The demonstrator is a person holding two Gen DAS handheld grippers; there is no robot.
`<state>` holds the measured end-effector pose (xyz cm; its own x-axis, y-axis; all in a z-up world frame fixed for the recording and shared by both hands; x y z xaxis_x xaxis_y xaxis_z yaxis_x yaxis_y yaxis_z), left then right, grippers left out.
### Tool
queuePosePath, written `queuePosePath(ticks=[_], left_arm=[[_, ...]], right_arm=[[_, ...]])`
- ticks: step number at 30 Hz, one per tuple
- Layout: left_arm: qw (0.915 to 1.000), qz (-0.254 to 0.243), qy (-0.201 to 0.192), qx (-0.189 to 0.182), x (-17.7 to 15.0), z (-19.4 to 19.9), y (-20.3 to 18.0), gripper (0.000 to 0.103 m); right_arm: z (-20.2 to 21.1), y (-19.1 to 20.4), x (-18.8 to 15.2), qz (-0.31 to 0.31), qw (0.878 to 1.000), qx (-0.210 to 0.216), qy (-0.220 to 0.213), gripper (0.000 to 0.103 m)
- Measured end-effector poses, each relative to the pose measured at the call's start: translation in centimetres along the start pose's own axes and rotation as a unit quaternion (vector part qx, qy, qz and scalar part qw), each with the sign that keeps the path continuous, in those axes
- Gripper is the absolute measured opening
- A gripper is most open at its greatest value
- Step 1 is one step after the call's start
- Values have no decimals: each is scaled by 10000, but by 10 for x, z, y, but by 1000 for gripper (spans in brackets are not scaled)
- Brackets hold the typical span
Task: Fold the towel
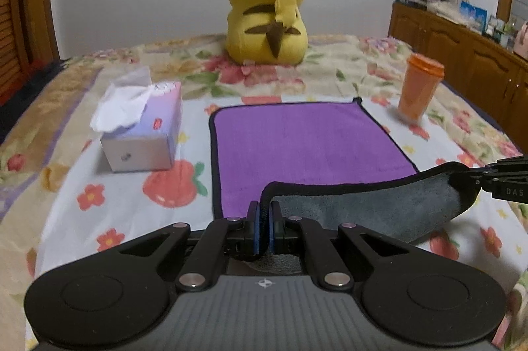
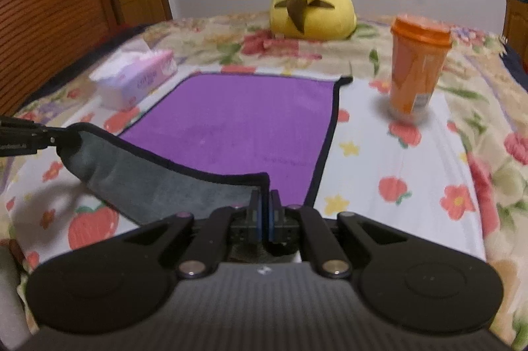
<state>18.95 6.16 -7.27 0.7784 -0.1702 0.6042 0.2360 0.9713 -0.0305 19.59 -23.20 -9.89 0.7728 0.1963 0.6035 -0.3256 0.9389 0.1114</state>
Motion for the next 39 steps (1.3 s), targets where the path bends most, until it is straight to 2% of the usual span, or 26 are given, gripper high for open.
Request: queuePosePath(ticks=[7, 16, 39], left_arm=[[9999, 8, -138, 88, 4, -1, 2, 8], [9998, 50, -110, 182, 9, -14, 8, 8], [9996, -51, -66, 276, 25, -49, 14, 8]], right_arm=[[2, -5, 5, -43, 9999, 18, -125, 4], [-5, -7, 12, 85, 9998, -7, -178, 4], [-39, -15, 20, 294, 9995, -87, -3, 4]])
Point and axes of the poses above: each gripper's, at about its wrist camera, not at the fingertips, and z roughly against the way its jaws point, y to its left, x to its top, the point moved 2 cm from there along -z, roughly the way its jaws point, and after that the axes turned 14 degrees about y, right-handed, at the moved point
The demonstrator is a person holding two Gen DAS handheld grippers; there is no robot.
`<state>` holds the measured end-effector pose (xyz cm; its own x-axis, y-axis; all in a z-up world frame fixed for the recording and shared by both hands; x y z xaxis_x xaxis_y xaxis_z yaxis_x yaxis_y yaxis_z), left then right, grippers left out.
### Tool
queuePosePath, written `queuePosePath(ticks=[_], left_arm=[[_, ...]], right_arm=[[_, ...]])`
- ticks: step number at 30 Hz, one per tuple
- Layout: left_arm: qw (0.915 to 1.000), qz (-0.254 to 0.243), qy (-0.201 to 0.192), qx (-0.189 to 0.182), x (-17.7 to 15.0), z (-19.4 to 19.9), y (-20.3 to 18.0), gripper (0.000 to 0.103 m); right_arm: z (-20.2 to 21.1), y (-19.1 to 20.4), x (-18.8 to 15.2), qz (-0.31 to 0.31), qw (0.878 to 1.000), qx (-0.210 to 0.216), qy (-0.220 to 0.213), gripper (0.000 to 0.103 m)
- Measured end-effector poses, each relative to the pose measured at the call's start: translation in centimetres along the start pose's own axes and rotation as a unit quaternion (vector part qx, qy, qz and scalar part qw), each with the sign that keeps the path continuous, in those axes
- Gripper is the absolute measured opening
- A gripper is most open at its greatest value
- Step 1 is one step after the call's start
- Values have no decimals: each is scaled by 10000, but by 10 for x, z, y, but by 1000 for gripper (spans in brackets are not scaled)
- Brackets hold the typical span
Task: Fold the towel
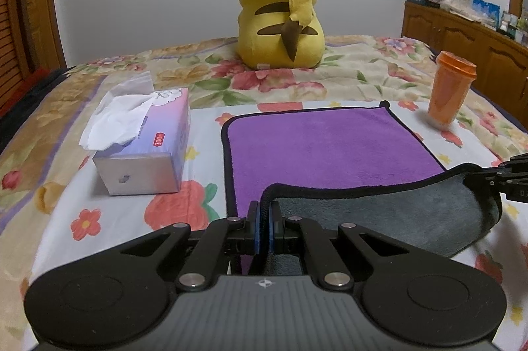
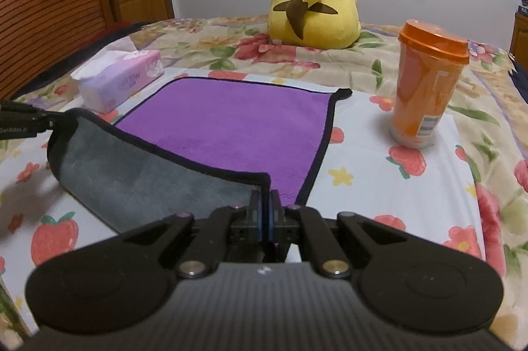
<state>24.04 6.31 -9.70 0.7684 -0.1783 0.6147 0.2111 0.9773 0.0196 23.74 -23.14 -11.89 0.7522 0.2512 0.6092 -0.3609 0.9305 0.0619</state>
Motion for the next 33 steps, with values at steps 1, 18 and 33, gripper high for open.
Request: queuePosePath(ticks=[1, 18, 33], left_arm=[[10000, -5, 11, 8, 0, -2, 0, 8], [9999, -17, -128, 62, 10, -13, 2, 8], [9994, 13, -318, 144, 33, -23, 8, 8]], right_arm=[[-1, 0, 0, 6, 10000, -14, 3, 4], [-19, -5, 8, 102, 9998, -141, -100, 4], [-32, -11, 33, 160, 9989, -249, -372, 4]])
Point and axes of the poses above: each gripper's, at about its wrist camera, not at the fingertips, and z roughly against the way its jaws point, y to its left, x to its top, the point moved 2 cm from there along -z, roughly the way its jaws point, and after that the axes turned 14 degrees about y, right-handed, at the moved point
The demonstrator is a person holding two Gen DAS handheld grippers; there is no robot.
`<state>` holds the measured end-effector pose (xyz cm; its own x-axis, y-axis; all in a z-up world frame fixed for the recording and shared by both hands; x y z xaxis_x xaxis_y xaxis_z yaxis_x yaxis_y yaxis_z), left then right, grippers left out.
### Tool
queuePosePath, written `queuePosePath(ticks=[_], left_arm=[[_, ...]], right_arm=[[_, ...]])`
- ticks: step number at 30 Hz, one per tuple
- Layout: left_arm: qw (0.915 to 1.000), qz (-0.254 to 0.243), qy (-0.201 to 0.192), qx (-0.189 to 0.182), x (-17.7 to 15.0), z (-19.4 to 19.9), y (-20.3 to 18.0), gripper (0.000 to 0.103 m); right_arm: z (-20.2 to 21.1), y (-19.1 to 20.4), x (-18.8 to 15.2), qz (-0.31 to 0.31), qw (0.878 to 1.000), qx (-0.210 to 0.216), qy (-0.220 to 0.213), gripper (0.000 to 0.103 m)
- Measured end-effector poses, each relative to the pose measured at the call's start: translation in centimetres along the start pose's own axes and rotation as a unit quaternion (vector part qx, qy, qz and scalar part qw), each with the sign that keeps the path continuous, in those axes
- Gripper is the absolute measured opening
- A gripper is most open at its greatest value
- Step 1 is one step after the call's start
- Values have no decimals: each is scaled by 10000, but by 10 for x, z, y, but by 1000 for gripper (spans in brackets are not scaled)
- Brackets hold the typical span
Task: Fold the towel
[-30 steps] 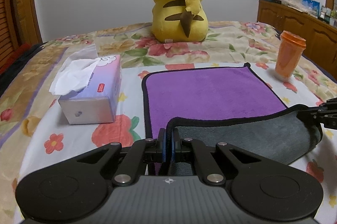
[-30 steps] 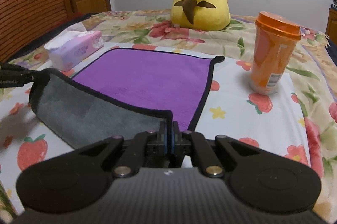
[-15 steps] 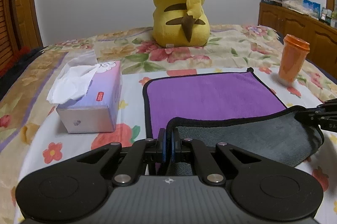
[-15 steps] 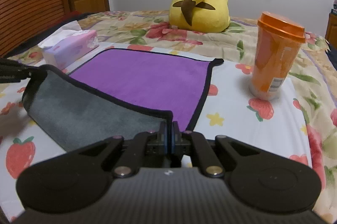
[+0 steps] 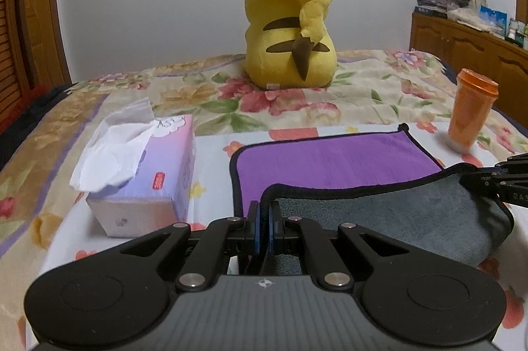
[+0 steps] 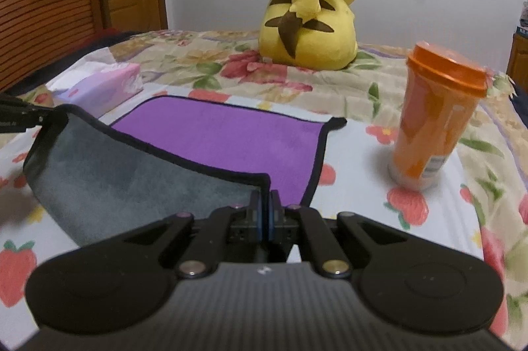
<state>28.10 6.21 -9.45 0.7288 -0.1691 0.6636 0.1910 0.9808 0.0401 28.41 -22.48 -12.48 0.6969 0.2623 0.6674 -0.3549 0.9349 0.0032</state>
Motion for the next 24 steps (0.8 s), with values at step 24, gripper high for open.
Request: queuePosePath(ticks=[24], left_arm=[[9997, -25, -230, 64, 35, -37, 4, 8]], right_arm=[[-26, -21, 35, -62, 9995, 10, -322, 4]])
Point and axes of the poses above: each gripper's, at about its wrist camera, not at the fingertips, and z roughly against the way its jaws point, y to its left, x to its top, the point moved 2 cm from there along -z, roughly the way its jaws point, and after that the axes turned 14 degrees about y, right-handed, at the moved point
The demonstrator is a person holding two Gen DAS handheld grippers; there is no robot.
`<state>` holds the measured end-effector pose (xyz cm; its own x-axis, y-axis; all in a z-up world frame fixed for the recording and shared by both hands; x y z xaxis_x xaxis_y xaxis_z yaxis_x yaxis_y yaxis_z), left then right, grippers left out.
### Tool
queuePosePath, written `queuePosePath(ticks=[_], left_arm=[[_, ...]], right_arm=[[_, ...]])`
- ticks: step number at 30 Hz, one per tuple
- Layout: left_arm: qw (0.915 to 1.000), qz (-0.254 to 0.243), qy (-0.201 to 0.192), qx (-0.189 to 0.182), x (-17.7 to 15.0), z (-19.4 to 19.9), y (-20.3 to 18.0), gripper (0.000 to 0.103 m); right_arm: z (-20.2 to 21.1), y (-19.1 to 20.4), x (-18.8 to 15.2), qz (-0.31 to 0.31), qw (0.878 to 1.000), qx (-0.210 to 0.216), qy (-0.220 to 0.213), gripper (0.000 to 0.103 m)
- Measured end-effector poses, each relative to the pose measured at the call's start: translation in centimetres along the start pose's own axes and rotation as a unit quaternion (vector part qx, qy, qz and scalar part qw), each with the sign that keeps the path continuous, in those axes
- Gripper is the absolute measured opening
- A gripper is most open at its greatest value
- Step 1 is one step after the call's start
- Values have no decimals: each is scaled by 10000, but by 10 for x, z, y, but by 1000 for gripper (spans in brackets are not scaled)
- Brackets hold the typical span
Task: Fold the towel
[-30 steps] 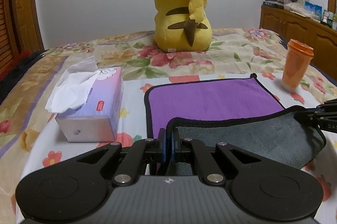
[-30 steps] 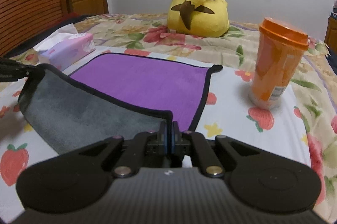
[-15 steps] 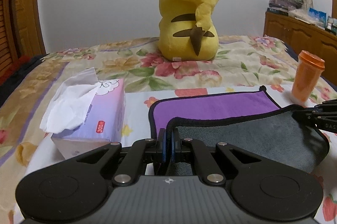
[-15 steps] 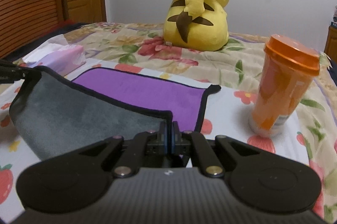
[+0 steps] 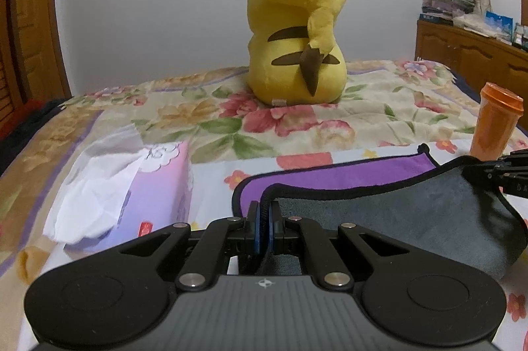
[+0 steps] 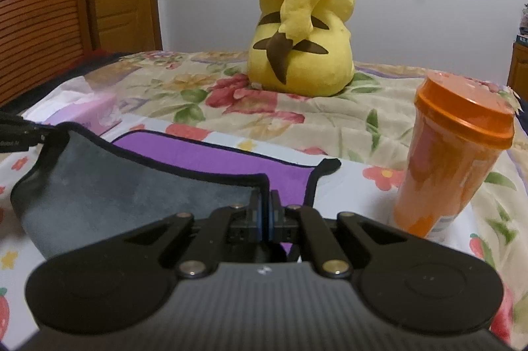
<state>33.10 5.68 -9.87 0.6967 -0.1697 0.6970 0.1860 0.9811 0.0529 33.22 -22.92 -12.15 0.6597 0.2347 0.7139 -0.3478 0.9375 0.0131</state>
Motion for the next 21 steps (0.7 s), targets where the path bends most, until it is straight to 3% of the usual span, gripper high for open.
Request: queuePosePath(ticks=[21], left_arm=[[9993, 76, -243, 257, 52, -22, 4, 8]], right_arm=[[-16, -10, 39, 151, 9983, -428, -356, 4]])
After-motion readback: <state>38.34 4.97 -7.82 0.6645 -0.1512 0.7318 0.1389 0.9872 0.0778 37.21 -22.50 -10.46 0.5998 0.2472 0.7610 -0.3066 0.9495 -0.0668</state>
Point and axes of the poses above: each gripper's, at about its wrist camera, not at the fingertips, and z roughly against the way its jaws point, y to its left, x to its top, the point moved 2 cm from there along -z, roughly the way its jaws point, and after that the axes turned 14 degrees about y, right-handed, at the moved point
